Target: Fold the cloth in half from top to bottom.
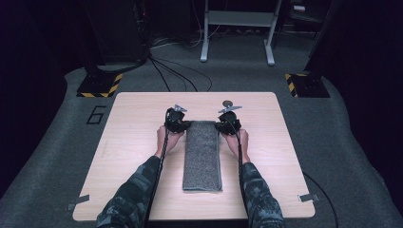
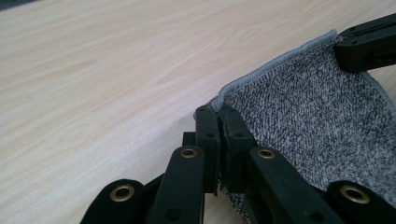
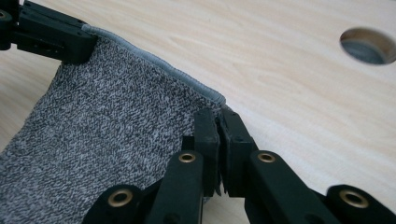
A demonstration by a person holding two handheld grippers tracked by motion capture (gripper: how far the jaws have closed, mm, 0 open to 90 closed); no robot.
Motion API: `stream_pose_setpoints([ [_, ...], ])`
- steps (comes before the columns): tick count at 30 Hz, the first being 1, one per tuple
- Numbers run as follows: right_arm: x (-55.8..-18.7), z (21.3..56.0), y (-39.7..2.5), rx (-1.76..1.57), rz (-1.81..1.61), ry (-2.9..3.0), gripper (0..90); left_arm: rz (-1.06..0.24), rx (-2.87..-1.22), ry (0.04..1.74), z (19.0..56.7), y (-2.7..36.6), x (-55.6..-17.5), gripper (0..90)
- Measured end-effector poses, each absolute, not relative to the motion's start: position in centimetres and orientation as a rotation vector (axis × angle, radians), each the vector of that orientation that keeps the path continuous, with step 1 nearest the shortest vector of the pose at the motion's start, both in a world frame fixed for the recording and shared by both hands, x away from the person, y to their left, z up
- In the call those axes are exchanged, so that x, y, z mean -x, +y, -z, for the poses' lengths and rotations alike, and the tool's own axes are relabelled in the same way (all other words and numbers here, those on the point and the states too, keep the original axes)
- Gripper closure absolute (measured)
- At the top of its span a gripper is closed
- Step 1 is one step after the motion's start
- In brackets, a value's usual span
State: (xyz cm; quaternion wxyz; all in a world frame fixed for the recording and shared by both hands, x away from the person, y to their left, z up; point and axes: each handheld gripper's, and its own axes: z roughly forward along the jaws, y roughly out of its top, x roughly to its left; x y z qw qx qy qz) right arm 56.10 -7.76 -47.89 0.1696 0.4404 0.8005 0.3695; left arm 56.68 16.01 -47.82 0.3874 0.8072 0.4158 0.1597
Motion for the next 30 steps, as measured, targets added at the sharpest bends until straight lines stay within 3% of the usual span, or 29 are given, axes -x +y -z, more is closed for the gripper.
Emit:
stream_pose_setpoints([
  [30, -55.4, 41.6, -8.2, -1.111, -1.129, 2.181, 86.9, -0.523, -1.973, 0.945, 41.8, 16.6, -55.5, 87.0],
])
